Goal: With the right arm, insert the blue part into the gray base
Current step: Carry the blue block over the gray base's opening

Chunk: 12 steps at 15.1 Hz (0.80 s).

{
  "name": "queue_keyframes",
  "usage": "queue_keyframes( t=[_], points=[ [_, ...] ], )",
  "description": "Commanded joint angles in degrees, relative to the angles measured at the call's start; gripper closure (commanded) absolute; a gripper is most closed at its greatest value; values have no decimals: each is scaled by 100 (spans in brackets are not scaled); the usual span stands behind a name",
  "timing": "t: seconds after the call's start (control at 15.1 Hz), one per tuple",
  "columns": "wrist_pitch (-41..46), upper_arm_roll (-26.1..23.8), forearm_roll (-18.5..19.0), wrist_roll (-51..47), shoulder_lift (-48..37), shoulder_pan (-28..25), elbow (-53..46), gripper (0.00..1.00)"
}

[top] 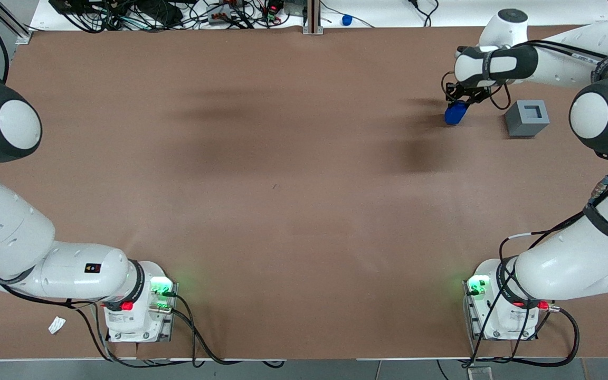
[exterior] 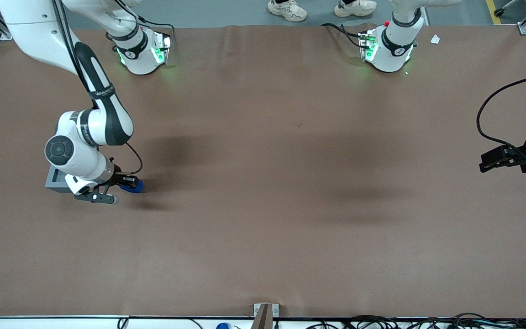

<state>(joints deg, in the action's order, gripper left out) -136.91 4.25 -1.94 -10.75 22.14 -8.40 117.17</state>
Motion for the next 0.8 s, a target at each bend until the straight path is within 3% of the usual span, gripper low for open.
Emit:
queue_keyframes(
  t=[0.0, 0.27, 0.73],
  points=[
    [401, 50, -52, 20, -429, 40, -115, 89],
    [727, 67, 18, 169, -763, 364, -273, 91],
    [710, 59, 10, 1398, -1089, 1340, -256, 93]
  ],
)
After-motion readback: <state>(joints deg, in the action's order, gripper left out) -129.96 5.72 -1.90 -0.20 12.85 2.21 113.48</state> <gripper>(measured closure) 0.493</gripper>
